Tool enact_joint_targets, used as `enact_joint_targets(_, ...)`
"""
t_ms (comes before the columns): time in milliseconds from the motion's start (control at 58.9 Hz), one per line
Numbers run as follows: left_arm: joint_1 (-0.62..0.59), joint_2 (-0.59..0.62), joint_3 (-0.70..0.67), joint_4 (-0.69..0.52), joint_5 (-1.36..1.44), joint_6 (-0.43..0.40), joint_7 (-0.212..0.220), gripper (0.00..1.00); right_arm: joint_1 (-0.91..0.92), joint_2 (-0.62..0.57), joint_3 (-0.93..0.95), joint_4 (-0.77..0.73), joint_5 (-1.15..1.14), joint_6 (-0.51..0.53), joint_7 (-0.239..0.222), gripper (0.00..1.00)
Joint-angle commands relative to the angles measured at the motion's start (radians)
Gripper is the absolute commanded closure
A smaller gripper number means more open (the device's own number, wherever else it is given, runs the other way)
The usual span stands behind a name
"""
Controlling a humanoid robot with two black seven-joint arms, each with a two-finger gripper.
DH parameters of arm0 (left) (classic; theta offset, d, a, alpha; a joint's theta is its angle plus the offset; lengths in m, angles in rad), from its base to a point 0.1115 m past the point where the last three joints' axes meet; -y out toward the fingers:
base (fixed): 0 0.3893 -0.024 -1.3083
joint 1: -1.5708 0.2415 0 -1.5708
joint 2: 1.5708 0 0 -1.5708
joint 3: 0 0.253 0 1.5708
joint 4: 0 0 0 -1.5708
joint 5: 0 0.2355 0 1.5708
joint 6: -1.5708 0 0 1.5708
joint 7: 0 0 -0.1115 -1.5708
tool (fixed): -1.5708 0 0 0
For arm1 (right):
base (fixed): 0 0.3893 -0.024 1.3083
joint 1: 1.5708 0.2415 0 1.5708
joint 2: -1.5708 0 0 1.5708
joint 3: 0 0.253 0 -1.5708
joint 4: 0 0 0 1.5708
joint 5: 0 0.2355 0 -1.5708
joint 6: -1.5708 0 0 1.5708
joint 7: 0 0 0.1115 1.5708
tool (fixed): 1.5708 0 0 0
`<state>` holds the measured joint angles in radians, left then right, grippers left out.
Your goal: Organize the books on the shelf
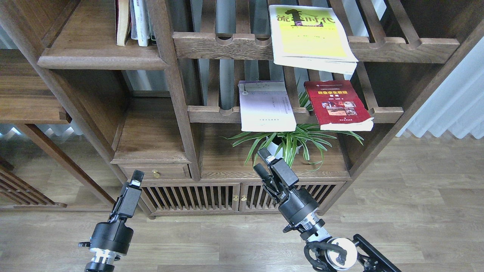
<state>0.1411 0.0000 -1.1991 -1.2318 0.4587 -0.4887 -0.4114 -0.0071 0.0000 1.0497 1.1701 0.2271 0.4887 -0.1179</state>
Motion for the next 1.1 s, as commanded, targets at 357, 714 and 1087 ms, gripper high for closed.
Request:
enact_joint_targets(357, 0.02, 0.0, -0.01, -0.006, 0.001, 0.0, 0.003, 0.0, 0.006, 0.0, 0.009, -0.04, 0.011, 0.0, 0.02, 0.01)
enact_joint_targets(714, 0.022, 0.0, -0.01, -0.006, 0.001, 0.0, 0.023, 0.0, 0.009, 0.0, 0.102, -0.128, 0.057, 0.0, 0.07, 0.01)
enact_joint_targets(1087, 0.022, 0.0, -0.011, -0.006, 0.001, 0.0, 0.023, 0.0, 0.124, 0.0, 0.292, -0.23, 0.058, 0.0, 0.086, 0.01)
